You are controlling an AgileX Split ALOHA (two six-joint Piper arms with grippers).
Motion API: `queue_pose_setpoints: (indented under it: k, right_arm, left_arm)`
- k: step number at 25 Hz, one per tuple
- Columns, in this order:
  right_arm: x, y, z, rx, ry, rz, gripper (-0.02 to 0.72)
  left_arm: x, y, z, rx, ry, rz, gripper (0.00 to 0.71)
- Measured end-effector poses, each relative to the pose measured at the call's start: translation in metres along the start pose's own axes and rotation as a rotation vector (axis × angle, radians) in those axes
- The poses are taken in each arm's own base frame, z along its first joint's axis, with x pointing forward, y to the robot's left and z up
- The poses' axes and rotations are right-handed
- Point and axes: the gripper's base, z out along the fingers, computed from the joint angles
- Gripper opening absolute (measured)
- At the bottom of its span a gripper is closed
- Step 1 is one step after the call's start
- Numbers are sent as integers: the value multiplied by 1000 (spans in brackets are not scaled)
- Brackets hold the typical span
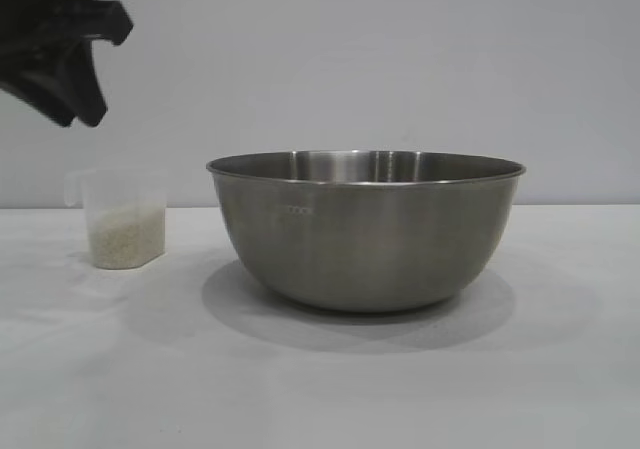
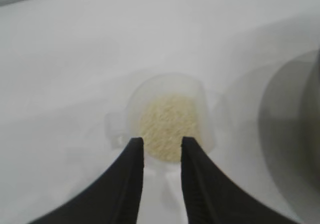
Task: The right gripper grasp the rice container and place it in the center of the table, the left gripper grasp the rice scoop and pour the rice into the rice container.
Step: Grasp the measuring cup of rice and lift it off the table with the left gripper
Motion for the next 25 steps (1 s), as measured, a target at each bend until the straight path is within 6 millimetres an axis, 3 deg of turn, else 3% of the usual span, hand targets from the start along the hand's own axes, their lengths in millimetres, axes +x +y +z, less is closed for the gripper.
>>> queue_pose_setpoints:
  k: [10, 18, 25]
  right_arm:
    - [5, -1, -18, 34, 28, -35, 391]
    - [41, -2, -56, 59, -129, -73, 391]
    - [44, -4, -56, 72, -126, -69, 391]
  left_arm:
    - [-3, 0, -2, 1, -23, 5, 153]
    - [-3, 0, -2, -2, -25, 9, 153]
    - [-4, 2, -3, -19, -35, 5, 153]
